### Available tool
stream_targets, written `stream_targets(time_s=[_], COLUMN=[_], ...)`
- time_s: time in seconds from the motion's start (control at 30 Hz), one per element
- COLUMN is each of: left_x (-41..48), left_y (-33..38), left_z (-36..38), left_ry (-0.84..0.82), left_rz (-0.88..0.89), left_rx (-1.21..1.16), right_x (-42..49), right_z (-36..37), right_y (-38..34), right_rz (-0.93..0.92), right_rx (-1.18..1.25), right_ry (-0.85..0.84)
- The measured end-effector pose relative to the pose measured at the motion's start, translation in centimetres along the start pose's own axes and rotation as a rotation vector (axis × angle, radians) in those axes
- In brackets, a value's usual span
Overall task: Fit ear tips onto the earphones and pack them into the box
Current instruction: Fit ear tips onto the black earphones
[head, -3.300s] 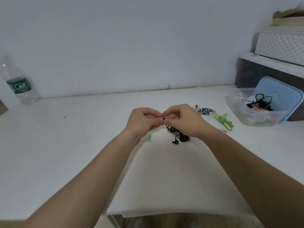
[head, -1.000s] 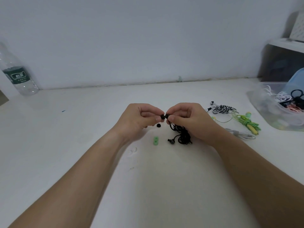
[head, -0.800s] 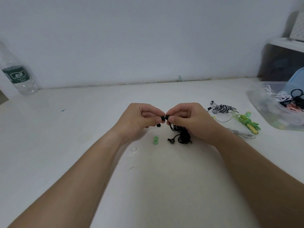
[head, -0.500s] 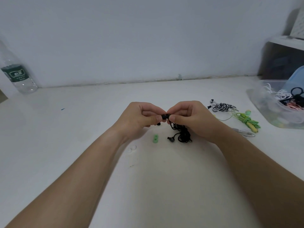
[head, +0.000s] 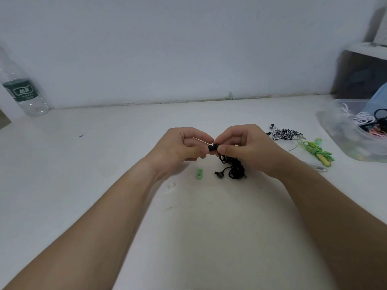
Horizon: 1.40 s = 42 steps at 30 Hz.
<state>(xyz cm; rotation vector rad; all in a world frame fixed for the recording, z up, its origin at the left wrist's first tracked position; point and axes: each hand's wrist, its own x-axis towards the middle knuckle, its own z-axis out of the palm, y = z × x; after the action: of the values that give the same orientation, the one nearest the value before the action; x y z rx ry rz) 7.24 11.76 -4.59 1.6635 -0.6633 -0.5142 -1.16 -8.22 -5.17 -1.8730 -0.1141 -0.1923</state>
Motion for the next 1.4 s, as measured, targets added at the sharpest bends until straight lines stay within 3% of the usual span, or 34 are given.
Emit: stream_targets(time_s=[0.47,1.2,1.27,1.4], left_x=[0.6,1.1,1.2,1.6], left_y=[-0.8,-0.7,-0.4,-0.6], left_z=[-0.4,-0.5,-0.3,-0.2], left_ry=[-0.056,-0.018,0.041,0.202], left_rz=[0.009,0.087,0.115,0.144], left_rx=[-0.046,-0.132,-0.005,0.646], right_x=[0.1,0.5,0.6,0.7], right_z=[0.2,0.7,0.7,0.3], right_y=[-0.1,0.0,-0.1,-0.3], right_rz=[-0.021,-0.020,-0.002,0.067], right_rx=[-0.044,0.186,0.173,0.058], right_ry=[0.014,0.063,0.088,0.218])
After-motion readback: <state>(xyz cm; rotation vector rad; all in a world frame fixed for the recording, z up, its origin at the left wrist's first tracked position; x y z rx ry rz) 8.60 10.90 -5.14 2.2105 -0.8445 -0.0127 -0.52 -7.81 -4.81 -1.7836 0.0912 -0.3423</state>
